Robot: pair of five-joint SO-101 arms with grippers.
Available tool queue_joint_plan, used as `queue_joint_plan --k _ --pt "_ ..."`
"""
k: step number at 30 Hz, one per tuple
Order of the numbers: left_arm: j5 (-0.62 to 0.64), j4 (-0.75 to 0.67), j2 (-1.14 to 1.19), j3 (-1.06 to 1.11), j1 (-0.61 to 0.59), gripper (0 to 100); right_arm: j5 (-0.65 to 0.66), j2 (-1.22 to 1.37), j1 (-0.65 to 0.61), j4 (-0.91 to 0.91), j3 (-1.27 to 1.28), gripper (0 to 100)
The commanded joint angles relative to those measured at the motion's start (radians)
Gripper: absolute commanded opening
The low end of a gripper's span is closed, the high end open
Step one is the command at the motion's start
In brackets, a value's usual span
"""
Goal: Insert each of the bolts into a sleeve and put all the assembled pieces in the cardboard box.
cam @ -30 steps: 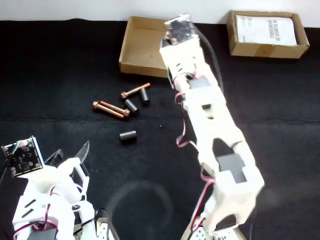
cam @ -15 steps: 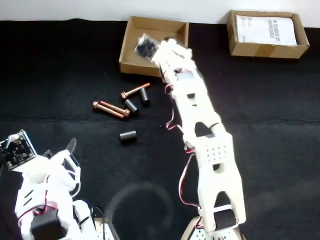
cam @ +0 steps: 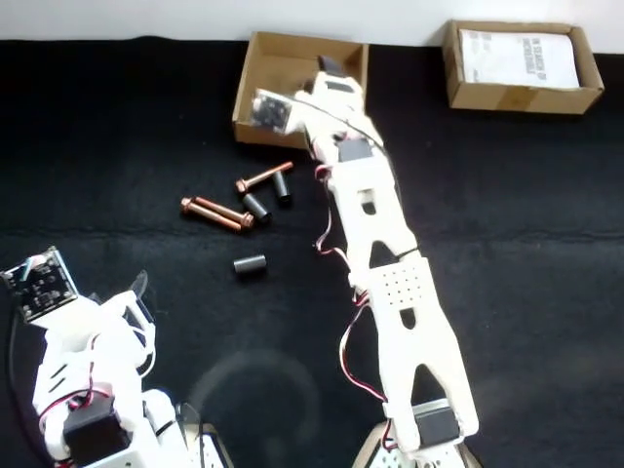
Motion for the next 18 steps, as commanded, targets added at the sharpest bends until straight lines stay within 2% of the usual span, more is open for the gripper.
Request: queue_joint_plan --k 1,4,14,18 --pt "-0.011 -0.011 -0.010 -0.002 -0.007 25 -0.147 -0.015 -0.019 0.194 -0.222 17.3" --pt "-0.008 -0.011 -0.010 -0.002 -0.004 25 -0.270 -0.022 -0.041 0.394 -0.364 17.1" --pt "-0.006 -0.011 -0.004 -0.010 -0.007 25 -0.763 -0.363 -0.079 0.880 -0.344 17.0" --pt "-0.006 -0.014 -0.002 -0.013 -0.007 25 -0.885 -0.453 -0.122 1.027 -0.343 17.0"
